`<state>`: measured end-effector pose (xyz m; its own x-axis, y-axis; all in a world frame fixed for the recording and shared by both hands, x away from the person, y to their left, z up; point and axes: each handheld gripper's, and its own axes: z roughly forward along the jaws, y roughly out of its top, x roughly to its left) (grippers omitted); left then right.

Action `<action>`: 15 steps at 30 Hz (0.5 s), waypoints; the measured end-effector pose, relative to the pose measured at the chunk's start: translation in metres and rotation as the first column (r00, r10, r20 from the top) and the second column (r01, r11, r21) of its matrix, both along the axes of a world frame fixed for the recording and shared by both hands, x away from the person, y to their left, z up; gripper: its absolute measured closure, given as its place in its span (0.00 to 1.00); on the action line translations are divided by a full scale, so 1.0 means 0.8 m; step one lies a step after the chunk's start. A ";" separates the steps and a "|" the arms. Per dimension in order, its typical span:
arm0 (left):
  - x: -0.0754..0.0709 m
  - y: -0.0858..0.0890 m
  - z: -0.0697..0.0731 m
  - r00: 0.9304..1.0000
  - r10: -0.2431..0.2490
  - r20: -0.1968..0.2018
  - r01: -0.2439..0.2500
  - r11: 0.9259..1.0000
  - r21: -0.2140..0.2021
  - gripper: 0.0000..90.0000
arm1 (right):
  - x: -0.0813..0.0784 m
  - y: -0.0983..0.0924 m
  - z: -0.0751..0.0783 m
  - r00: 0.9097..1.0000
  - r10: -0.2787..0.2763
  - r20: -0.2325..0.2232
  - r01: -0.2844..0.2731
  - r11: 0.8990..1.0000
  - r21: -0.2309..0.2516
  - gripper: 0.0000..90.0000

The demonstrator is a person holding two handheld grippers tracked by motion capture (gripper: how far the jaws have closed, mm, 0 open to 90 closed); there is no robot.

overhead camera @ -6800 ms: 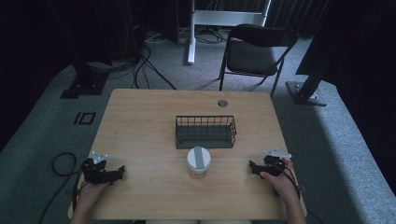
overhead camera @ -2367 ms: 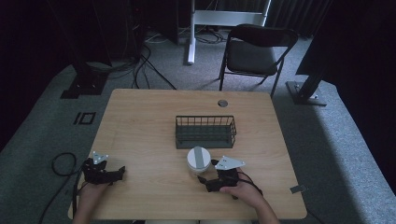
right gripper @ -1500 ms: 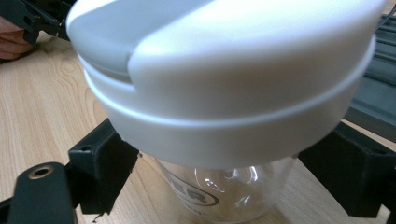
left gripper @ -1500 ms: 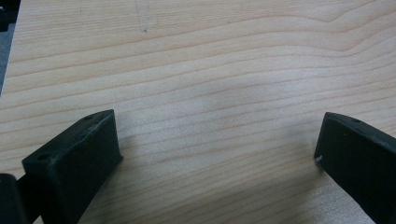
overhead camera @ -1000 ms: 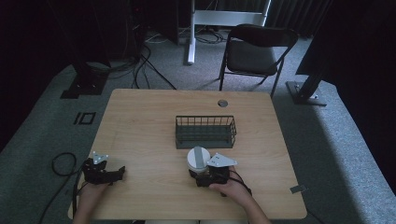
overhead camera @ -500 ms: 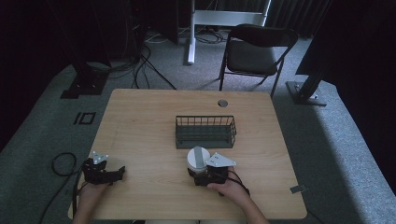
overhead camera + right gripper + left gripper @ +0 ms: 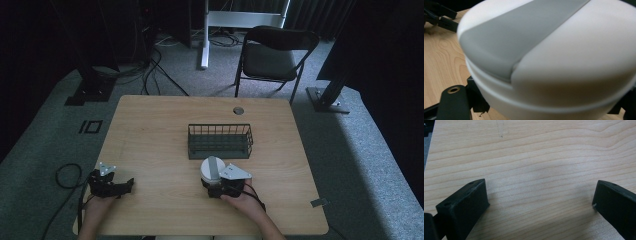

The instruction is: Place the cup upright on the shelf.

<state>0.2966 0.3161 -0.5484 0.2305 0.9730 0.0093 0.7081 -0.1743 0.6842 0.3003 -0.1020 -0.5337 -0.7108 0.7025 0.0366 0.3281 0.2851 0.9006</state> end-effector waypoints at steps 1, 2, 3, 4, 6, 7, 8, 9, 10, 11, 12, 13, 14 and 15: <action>0.000 0.000 0.000 1.000 0.000 0.000 0.000 1.000 0.000 0.00 | 0.000 0.000 0.001 1.000 -0.002 0.001 0.002 1.000 -0.007 0.20; 0.000 0.000 0.000 1.000 0.000 0.000 0.000 1.000 0.000 0.00 | 0.000 0.000 0.001 1.000 -0.003 0.000 0.003 1.000 -0.010 0.20; 0.000 0.000 0.000 1.000 0.000 0.000 0.000 1.000 0.000 0.00 | 0.000 0.000 0.002 1.000 -0.001 -0.003 0.001 1.000 -0.014 0.20; 0.000 0.000 0.000 1.000 0.001 0.001 -0.001 1.000 0.000 0.00 | 0.001 0.000 0.002 1.000 0.000 -0.005 0.000 1.000 -0.017 0.20; 0.000 0.000 0.000 1.000 0.000 0.000 0.000 1.000 0.000 0.00 | 0.002 -0.001 0.003 1.000 0.002 -0.013 -0.002 1.000 -0.016 0.20; 0.000 0.000 0.000 1.000 0.000 0.000 0.000 1.000 0.000 0.00 | 0.002 -0.001 0.004 1.000 0.005 -0.012 -0.005 1.000 -0.020 0.20; 0.000 0.000 0.000 1.000 0.000 0.000 0.000 1.000 0.000 0.00 | 0.002 -0.002 0.005 1.000 0.008 -0.014 -0.008 1.000 -0.019 0.20; 0.000 0.000 0.000 1.000 0.000 0.000 0.000 1.000 0.000 0.00 | 0.002 -0.002 0.006 1.000 0.006 -0.018 -0.006 1.000 -0.013 0.20; 0.000 0.000 0.000 1.000 0.000 0.001 0.000 1.000 0.000 0.00 | 0.002 -0.003 0.006 1.000 0.007 -0.019 -0.007 1.000 -0.013 0.20; 0.000 0.000 0.000 1.000 0.000 0.000 0.000 1.000 0.000 0.00 | 0.003 -0.003 0.008 1.000 0.009 -0.018 -0.009 1.000 -0.013 0.20; 0.000 0.000 0.000 1.000 0.000 0.000 0.000 1.000 0.000 0.00 | 0.003 -0.003 0.009 1.000 0.007 -0.021 -0.007 1.000 -0.007 0.20; 0.000 0.000 0.000 1.000 0.000 0.000 0.000 1.000 0.000 0.00 | 0.003 -0.003 0.010 1.000 0.011 -0.022 -0.011 1.000 -0.004 0.20; 0.000 0.000 0.000 1.000 0.000 0.000 0.000 1.000 0.000 0.00 | 0.003 -0.003 0.012 1.000 0.013 -0.023 -0.013 1.000 -0.006 0.20; 0.000 0.000 0.000 1.000 0.000 0.000 0.000 1.000 0.000 0.00 | 0.003 -0.003 0.014 1.000 0.007 -0.019 -0.007 1.000 -0.004 0.20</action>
<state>0.2966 0.3161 -0.5484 0.2302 0.9731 0.0092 0.7080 -0.1740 0.6845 0.3028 -0.1040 -0.5228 -0.7147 0.6979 0.0475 0.3431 0.2906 0.8932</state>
